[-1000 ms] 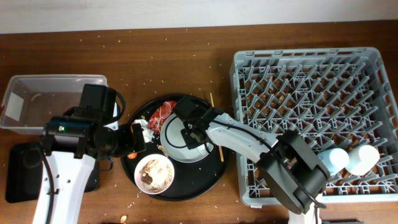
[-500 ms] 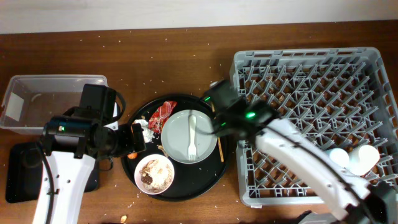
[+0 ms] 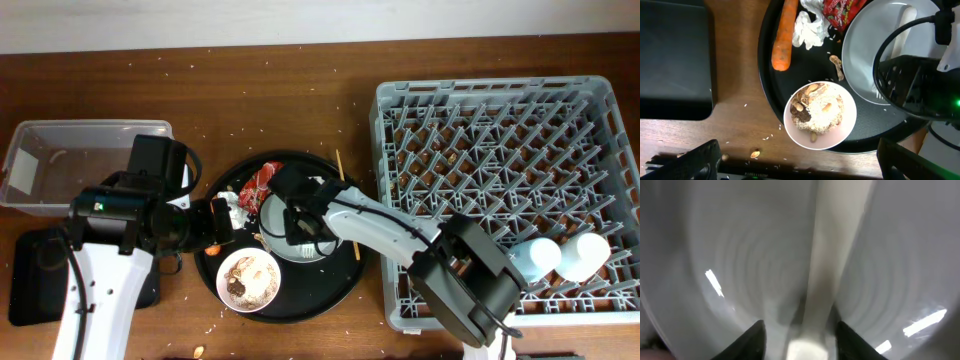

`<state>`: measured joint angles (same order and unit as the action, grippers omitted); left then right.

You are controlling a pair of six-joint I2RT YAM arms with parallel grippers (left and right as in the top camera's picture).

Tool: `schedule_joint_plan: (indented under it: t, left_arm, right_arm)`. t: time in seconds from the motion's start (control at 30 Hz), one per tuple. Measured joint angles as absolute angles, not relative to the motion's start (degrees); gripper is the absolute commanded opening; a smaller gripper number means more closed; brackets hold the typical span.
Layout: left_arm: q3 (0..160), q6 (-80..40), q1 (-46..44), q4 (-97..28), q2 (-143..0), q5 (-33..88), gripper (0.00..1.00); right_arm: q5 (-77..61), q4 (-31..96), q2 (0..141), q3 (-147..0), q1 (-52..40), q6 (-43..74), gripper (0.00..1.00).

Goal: Sort waste into correct bins and load items into the dishwasher rack
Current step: 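Grasp the white fork with the right gripper and drop it in the rack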

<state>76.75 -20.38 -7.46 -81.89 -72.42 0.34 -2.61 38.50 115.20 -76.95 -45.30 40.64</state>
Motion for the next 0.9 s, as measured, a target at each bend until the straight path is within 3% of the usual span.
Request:
schedule_joint_plan:
  t: [0.03,0.1,0.33,0.57,0.73,0.77,0.8,0.9]
  left_arm:
    - [76.8,-20.4,-7.5,-81.9,-72.4,0.3,0.99]
    - [76.8,-20.4,-7.5,-81.9,-72.4,0.3,0.99]
    - [76.8,-20.4,-7.5,-81.9,-72.4,0.4,0.99]
    - [76.8,-20.4,-7.5,-81.9,-72.4,0.3,0.99]
    - [76.8,-20.4,-7.5,-81.9,-72.4,0.4,0.99]
    - [76.8,-20.4,-7.5,-81.9,-72.4,0.3,0.99]
    - [76.8,-20.4,-7.5,-81.9,-72.4,0.3,0.99]
    - [76.8,-20.4,-7.5,-81.9,-72.4,0.3,0.99]
  right_arm:
    - [-2.3,38.5,115.2,-76.9,-45.1,40.9,0.13]
    - [-1.3,38.5,115.4,-76.9,-44.8,41.9,0.05]
    - [-0.2,45.6,114.3,-78.8,-42.0,41.6,0.04]
    - [1.5,52.3,94.1,-79.0,-35.2,35.1,0.04]
    - [6.7,61.2,90.8,-79.2,-25.1,28.9,0.04]
    - [7.5,62.7,92.3,-79.3,-23.6,27.0,0.18]
    - [8.1,63.4,94.1,-79.3,-23.2,25.5,0.41]
    - [9.0,63.5,97.6,-79.3,-23.4,21.7,0.45]
